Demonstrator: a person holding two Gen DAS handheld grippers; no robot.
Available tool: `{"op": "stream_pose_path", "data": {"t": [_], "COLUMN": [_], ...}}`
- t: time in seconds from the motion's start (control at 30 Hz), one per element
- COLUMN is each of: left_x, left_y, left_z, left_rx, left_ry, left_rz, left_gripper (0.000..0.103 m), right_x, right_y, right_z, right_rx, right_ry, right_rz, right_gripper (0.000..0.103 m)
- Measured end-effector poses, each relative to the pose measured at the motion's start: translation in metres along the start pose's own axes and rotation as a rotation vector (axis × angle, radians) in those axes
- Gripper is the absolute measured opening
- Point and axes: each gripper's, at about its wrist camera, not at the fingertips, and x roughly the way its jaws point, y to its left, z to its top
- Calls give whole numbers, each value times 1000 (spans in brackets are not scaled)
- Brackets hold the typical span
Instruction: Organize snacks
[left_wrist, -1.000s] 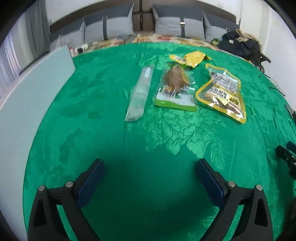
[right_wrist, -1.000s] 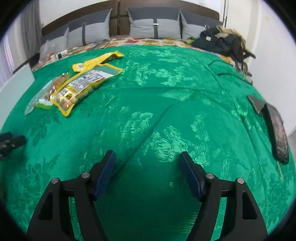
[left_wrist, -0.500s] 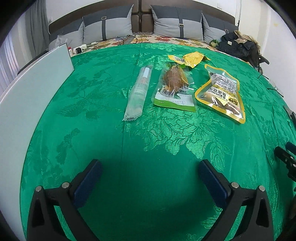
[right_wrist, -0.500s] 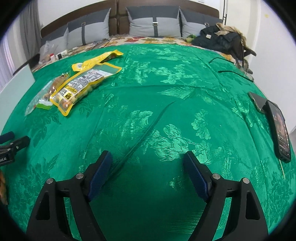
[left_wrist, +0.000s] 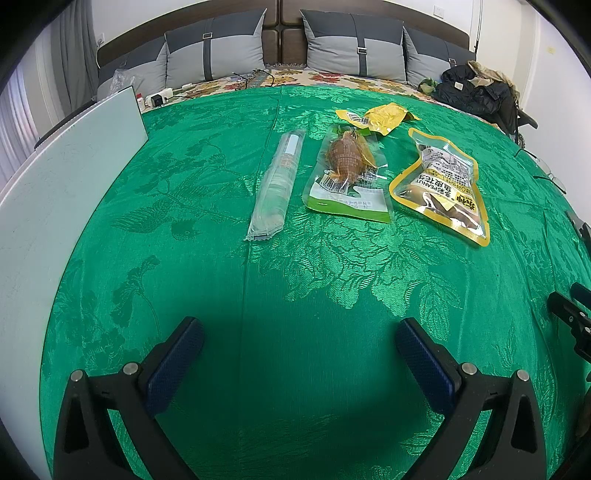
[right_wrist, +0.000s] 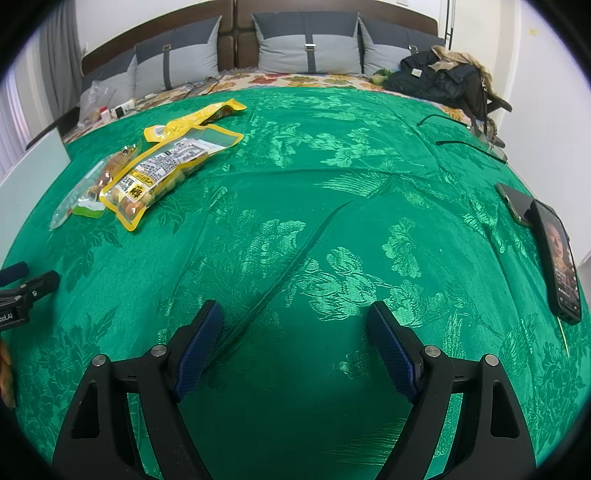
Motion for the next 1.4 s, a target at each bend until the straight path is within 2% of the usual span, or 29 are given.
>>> {"op": "stream_pose_path", "data": {"t": [1.13,1.23,1.33,1.4], "left_x": [0,2,0,-6], "left_y": [0,-2,3,11], "left_z": [0,1,5,15], "left_rx": [1,12,-7,-29], "left_ry": [2,16,64,47], "left_rz": [-3,-5,-15,-42], "left_gripper": [103,103,103,103], "right_x": [-1,-1,-1,-1], "right_y": [1,2,2,2], "right_z": [-1,-1,-1,-1], "right_rx": [1,0,0,0], "right_ry": [0,0,0,0], "right_rz": [3,3,3,3], "right_gripper": [86,86,86,86]}}
